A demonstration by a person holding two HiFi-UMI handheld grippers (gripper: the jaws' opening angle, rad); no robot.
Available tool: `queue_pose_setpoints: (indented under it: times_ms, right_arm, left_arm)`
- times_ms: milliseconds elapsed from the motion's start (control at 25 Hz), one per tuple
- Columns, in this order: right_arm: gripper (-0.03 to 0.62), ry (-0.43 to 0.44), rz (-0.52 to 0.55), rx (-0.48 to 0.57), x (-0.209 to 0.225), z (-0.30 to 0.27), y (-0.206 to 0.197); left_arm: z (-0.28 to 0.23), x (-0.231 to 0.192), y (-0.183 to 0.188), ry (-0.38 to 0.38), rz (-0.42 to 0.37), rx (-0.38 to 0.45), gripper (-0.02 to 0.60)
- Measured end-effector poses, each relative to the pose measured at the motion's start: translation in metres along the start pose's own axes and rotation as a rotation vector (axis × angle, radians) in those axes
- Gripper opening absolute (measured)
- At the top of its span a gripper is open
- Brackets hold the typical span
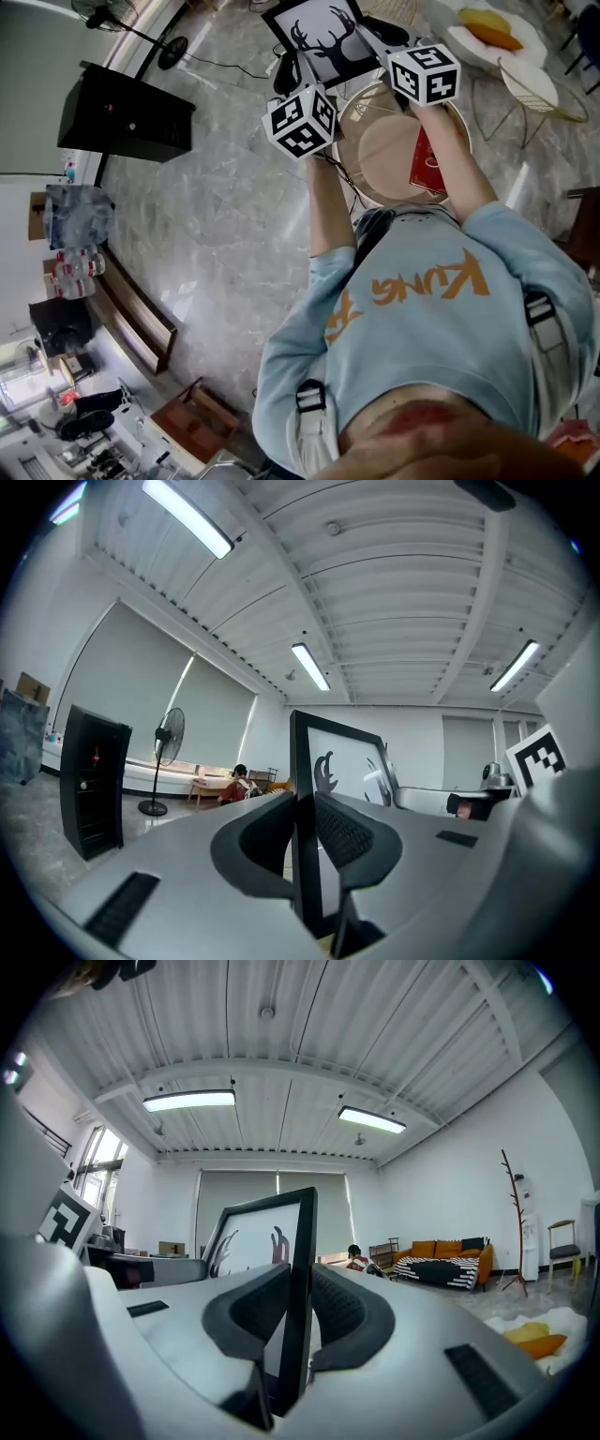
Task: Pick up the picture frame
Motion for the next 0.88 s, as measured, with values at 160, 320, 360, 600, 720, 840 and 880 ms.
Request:
queue_pose_setpoints:
  times_ms: [160, 320, 360, 600, 720, 840, 880]
  right_arm:
    - [0.069, -0.002, 0.000, 0.015, 0.009, -0.002, 0.000]
    - [0.069, 0.000, 0.009, 0.015, 0.004, -0.005, -0.002]
    - [0.069, 0.000, 0.011, 0.014, 0.004, -0.006, -0.003]
    - [0.069, 0.013, 0.016, -0.002, 0.000, -0.011, -0.012]
    - [0.069, 0.019, 0.020, -0.014, 0.009, -0.017, -0.011]
    - [0.069, 0.019, 0.028, -0.021, 0.010, -0.019, -0.009]
    - [0.069, 0.020, 0.031, -0.024, 0.010, -0.020, -0.008]
  left_arm:
    - [-0.007, 0.006, 0.004, -0.004, -0.033, 0.013, 0.081]
    - [-0.006, -0.001, 0.000, 0.002, -0.039, 0.013, 0.081]
    - [-0.006, -0.001, -0.002, 0.002, -0.038, 0.013, 0.081]
    - [-0.005, -0.008, -0.014, 0.013, -0.031, 0.002, 0.081]
    - [-0.016, -0.005, -0.015, 0.014, -0.017, -0.001, 0.081]
    - [-0.019, -0.006, -0.015, 0.014, -0.003, -0.004, 0.081]
    - [-0.020, -0.007, -0.016, 0.015, 0.002, -0.006, 0.081]
Point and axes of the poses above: the fingertips, and each gripper's own axes: z backward along the fingers, x to its right, y out of its top, the point moved 5 cm from there along z, backward along the fingers, and after that the axes turned 15 degrees about -x, right-handed, at the moved point
